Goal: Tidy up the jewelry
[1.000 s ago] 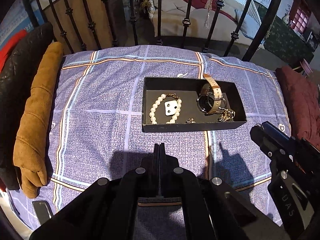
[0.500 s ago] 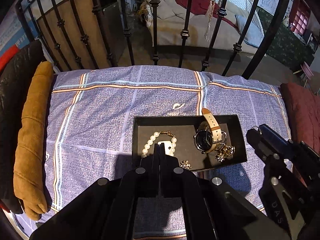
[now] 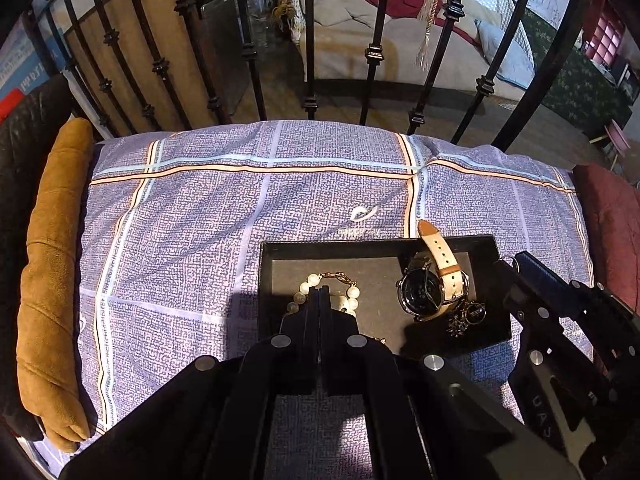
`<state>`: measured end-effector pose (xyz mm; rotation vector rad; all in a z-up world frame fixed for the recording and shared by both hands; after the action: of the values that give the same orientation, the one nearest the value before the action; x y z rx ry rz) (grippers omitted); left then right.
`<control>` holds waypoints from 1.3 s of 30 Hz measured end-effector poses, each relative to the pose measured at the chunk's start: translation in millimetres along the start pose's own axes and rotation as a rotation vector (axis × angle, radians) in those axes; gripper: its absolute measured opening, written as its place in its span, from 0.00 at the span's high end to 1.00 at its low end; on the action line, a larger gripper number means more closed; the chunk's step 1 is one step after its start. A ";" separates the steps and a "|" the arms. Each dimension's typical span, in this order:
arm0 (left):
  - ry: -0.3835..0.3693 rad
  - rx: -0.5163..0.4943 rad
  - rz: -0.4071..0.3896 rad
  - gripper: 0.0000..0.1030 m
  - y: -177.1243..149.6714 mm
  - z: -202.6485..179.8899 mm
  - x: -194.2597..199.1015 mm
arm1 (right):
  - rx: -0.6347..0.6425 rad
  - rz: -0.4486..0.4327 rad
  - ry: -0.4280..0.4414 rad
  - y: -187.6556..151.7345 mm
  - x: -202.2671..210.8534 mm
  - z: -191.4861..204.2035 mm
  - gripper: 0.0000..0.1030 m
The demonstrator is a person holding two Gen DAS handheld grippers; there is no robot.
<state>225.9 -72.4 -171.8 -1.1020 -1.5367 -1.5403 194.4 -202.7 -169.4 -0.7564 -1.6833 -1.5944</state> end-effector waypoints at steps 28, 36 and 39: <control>0.124 0.053 -0.059 0.06 -1.1 19.7 15.5 | -0.068 -0.002 -0.048 -5.5 21.4 -14.3 0.36; 0.229 0.067 -0.090 0.06 -14.6 23.9 33.3 | -0.124 0.068 -0.087 -20.3 31.3 -17.6 0.36; 0.197 0.087 -0.086 0.06 -20.8 28.2 39.7 | -0.141 0.081 -0.093 -26.3 37.5 -16.1 0.36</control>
<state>193.6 -39.4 -145.9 -0.8190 -1.5168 -1.5729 152.5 -222.4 -154.7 -0.9706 -1.5952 -1.6570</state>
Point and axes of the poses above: each gripper's, at about its wrist camera, not at the fingertips, and x roughly against the way its jaws point, z to its left, y to its top, the point moved 2 cm from there along -x, roughly the way its jaws point, and after that the axes turned 8 degrees about x, right-handed, at the moved point
